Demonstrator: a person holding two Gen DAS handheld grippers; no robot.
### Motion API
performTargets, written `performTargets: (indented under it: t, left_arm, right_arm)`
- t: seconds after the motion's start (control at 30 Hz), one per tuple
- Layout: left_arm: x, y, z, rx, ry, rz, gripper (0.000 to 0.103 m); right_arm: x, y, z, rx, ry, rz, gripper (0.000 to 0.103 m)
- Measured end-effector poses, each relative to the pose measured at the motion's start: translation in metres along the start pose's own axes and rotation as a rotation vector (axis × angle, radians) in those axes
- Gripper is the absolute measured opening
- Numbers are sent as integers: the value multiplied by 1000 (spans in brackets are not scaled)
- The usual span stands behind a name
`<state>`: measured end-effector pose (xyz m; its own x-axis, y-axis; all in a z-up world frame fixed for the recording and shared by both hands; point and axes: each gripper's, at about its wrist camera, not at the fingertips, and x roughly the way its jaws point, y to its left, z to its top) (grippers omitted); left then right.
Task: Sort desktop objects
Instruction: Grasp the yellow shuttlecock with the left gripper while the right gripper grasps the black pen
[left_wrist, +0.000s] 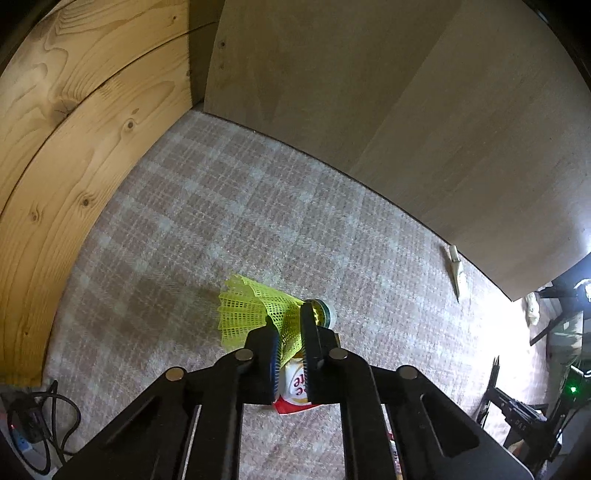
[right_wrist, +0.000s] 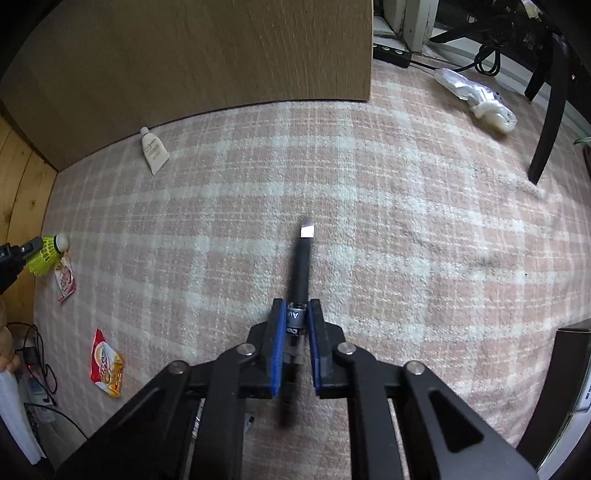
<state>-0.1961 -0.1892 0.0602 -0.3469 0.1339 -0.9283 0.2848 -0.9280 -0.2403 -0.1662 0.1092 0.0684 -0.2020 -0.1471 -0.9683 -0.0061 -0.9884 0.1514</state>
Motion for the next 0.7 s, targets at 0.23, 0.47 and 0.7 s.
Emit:
performTargets:
  t: [0.23, 0.47, 0.7]
  left_arm:
    - [-23, -9, -4, 17, -42, -21, 1]
    - [-50, -40, -15, 89, -66, -87, 1]
    - [-82, -111, -52, 228, -55, -194, 1]
  right_arm:
    - [-36, -48, 30, 27, -30, 84, 11]
    - [-90, -80, 19, 69, -84, 144, 11]
    - [-143, -157, -41, 122, -143, 163, 11]
